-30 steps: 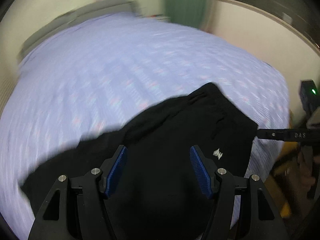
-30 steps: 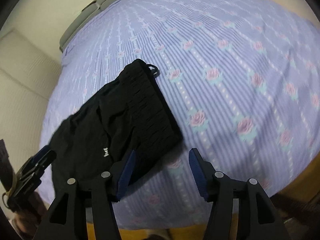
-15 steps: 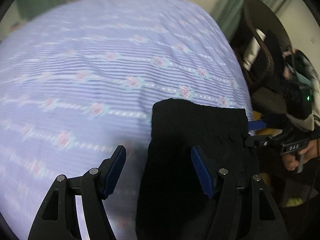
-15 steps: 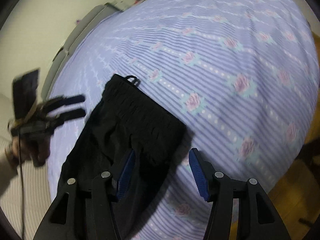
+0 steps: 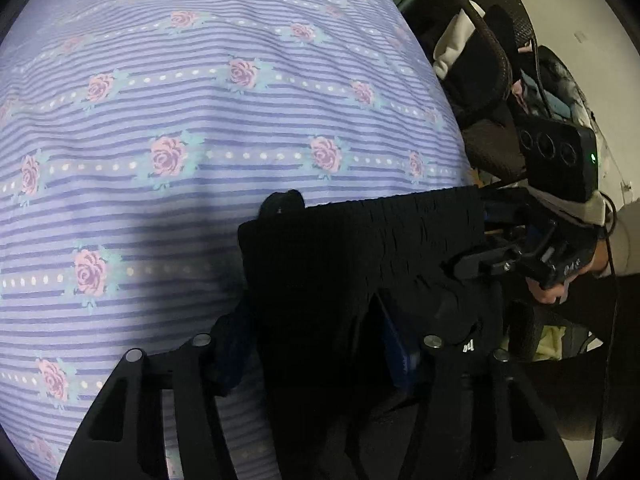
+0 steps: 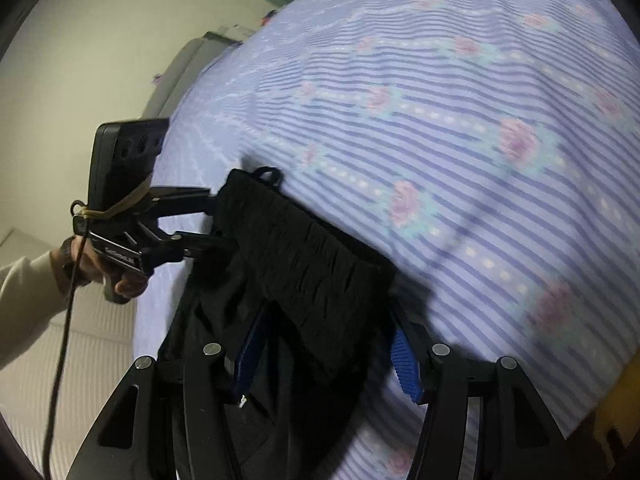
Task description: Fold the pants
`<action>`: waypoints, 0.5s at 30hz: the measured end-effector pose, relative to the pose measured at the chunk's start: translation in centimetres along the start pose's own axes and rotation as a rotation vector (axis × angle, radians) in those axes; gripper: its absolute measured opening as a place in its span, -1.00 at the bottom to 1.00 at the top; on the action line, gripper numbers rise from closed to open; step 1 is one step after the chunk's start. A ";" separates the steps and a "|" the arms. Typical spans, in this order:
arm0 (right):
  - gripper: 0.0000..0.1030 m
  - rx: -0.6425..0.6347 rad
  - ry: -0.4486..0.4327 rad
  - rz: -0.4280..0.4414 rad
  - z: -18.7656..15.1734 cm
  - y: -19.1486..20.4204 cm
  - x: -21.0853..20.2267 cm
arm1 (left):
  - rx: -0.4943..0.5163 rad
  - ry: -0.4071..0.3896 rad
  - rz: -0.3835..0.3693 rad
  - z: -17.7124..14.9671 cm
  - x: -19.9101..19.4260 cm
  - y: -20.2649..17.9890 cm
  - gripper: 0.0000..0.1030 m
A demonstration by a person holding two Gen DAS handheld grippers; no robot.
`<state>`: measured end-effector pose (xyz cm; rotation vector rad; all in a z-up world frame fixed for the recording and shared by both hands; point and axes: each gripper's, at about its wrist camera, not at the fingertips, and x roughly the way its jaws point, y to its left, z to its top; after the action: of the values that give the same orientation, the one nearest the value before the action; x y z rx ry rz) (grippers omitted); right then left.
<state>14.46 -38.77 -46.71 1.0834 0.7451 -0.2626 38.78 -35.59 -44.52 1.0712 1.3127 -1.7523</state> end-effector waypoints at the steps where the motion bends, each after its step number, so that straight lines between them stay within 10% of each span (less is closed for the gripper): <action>1: 0.08 0.011 0.010 0.003 0.1 -0.3 0.3 | -0.004 -0.006 0.002 0.0 0.0 0.0 0.05; 10: -0.05 0.245 0.066 0.200 1.4 -3.8 1.6 | -0.017 0.004 -0.007 0.3 -0.5 1.0 -0.15; 15: -0.55 0.075 0.063 0.146 2.1 0.3 0.6 | 0.039 -0.040 0.051 -0.6 -2.3 -0.6 -0.31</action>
<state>15.89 -40.42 -46.35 1.2162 0.7130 -0.1329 39.37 -34.71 -42.25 1.0767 1.2216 -1.7591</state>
